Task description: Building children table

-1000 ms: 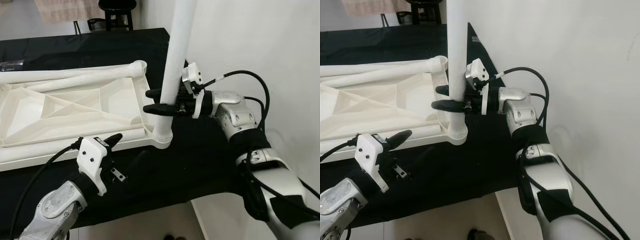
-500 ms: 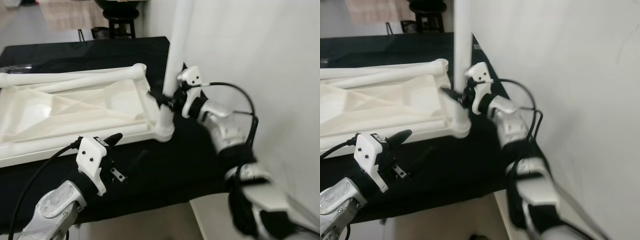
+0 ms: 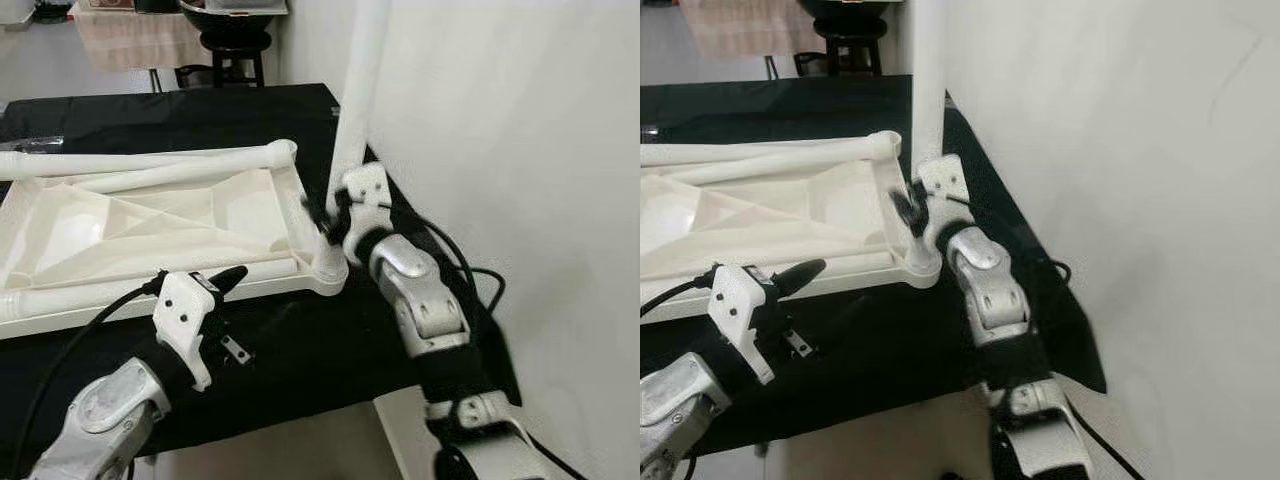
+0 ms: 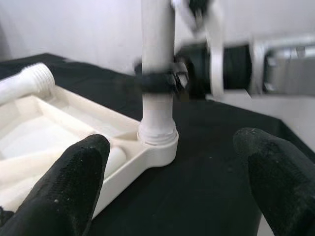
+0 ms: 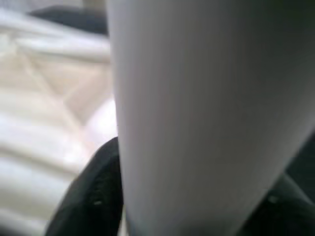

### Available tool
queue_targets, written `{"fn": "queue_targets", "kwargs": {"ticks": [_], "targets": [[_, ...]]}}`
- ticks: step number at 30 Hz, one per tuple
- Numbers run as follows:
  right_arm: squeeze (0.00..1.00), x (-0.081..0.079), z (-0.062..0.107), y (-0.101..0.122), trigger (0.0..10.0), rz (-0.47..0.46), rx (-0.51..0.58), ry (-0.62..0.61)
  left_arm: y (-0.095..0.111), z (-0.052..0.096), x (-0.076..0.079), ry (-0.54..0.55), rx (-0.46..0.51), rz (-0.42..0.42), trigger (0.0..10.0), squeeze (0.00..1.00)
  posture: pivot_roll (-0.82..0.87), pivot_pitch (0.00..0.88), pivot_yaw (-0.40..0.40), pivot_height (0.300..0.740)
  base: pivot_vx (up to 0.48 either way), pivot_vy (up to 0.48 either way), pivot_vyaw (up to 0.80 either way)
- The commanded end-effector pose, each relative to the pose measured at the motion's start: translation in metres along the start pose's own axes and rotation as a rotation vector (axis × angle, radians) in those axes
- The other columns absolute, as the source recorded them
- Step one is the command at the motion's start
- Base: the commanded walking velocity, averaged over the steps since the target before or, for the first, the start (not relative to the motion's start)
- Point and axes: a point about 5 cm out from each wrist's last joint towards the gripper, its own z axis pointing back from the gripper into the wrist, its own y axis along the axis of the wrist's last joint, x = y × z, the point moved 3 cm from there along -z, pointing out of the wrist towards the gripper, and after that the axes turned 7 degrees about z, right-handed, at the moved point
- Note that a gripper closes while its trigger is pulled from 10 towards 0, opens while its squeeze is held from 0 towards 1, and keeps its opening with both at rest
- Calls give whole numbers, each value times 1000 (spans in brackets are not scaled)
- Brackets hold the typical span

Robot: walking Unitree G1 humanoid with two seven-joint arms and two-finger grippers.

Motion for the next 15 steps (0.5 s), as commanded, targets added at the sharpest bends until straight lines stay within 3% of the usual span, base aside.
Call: {"fn": "queue_targets", "kwargs": {"ticks": [1,3,4,6,7,8,10,15], "targets": [[1000,0,-3,20,10000,-16,93,84,0,0,1,-5,-5,4,10000,0,109,212,-85,740,0,0,0],[1000,2,-3,29,10000,-12,139,107,0,0,2,-7,-4,4,10000,0,109,213,-85,740,0,0,0],[1000,0,-2,39,10000,-10,195,191,0,-1,2,-8,-4,5,10000,0,109,212,-85,740,0,0,0],[1000,0,-2,39,10000,-10,195,191,0,-1,2,-8,-4,5,10000,0,109,212,-85,740,0,0,0],[922,0,-1,46,10000,2,231,243,0,-1,2,-8,-3,6,10000,0,110,213,-85,740,0,0,0],[0,0,1,52,10000,75,265,333,0,-1,3,-9,-3,6,10000,0,117,213,-90,740,0,0,0],[0,-1,6,58,10000,169,289,465,0,-1,3,-9,-3,4,10000,0,121,214,-94,740,0,0,0],[0,-1,14,55,10000,246,267,668,0,-1,4,-6,-4,1,10000,0,127,213,-98,740,0,0,0]]}}
